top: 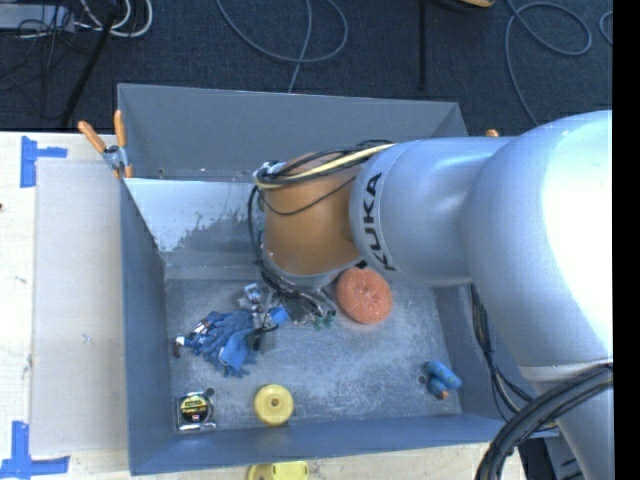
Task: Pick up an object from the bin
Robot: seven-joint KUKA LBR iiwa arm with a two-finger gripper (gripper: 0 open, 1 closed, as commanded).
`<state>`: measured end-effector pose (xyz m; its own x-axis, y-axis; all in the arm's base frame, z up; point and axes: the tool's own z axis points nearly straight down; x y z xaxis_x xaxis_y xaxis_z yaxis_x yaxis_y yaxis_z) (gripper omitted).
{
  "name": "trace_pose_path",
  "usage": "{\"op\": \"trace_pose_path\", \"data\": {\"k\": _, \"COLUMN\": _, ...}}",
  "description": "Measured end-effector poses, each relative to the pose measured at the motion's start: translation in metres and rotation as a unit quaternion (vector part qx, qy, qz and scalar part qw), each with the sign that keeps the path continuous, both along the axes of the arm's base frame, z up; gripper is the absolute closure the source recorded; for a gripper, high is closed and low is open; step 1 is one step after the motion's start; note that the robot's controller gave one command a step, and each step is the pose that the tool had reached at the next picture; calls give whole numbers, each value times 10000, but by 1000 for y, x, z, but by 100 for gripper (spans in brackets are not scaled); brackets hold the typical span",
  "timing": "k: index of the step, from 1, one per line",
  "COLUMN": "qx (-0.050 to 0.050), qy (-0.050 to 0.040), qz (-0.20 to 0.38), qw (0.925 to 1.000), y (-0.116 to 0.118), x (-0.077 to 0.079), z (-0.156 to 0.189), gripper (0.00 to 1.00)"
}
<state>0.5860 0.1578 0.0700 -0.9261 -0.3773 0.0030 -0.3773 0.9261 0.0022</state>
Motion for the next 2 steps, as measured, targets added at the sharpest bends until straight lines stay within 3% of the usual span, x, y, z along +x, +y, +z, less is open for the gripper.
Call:
{"op": "trace_pose_path", "data": {"k": 1, "qx": -12, "qy": 25, "qz": -8, "qw": 10000, "y": 5, "x": -7, "z": 44, "gripper": 100}}
{"op": "trace_pose_path", "data": {"k": 2, "qx": 17, "qy": -93, "qz": 145, "qw": 9999, "y": 40, "x": 12, "z": 60, "gripper": 100}}
